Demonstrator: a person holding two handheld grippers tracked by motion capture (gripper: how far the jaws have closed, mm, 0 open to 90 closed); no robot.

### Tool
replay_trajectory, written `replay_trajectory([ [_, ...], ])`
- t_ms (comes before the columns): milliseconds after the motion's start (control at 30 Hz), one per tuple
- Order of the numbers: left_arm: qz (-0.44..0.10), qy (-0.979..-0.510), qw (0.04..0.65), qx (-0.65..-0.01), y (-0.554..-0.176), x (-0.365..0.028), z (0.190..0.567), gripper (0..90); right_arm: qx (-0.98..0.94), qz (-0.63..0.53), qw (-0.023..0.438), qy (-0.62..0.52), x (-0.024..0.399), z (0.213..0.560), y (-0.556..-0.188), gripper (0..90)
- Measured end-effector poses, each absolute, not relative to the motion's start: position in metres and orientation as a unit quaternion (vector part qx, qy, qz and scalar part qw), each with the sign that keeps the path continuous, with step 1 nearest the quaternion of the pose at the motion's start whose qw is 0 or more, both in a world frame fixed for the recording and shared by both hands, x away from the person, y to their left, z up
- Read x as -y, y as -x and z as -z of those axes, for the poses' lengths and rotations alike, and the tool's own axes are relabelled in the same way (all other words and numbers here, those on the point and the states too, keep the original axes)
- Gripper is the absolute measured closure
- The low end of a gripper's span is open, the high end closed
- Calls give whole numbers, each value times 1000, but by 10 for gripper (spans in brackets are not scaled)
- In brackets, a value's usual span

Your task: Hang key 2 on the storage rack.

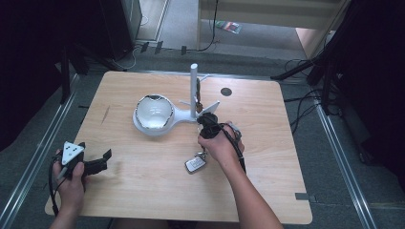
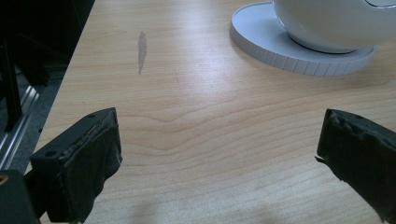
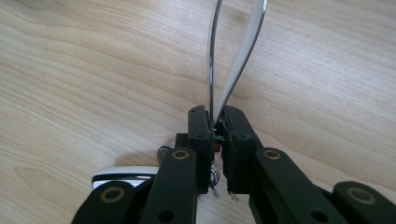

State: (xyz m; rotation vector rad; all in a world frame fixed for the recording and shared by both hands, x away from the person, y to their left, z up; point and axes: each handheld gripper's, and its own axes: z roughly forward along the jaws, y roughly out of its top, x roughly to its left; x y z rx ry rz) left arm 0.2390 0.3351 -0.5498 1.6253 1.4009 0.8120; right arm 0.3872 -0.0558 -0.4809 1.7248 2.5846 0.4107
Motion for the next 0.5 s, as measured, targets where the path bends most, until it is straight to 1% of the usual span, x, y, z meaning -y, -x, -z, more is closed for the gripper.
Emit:
replay_trajectory([
  [500, -324, -645, 411, -556, -239, -335, 550, 2, -809, -196, 57, -551, 63, 461, -374, 841],
])
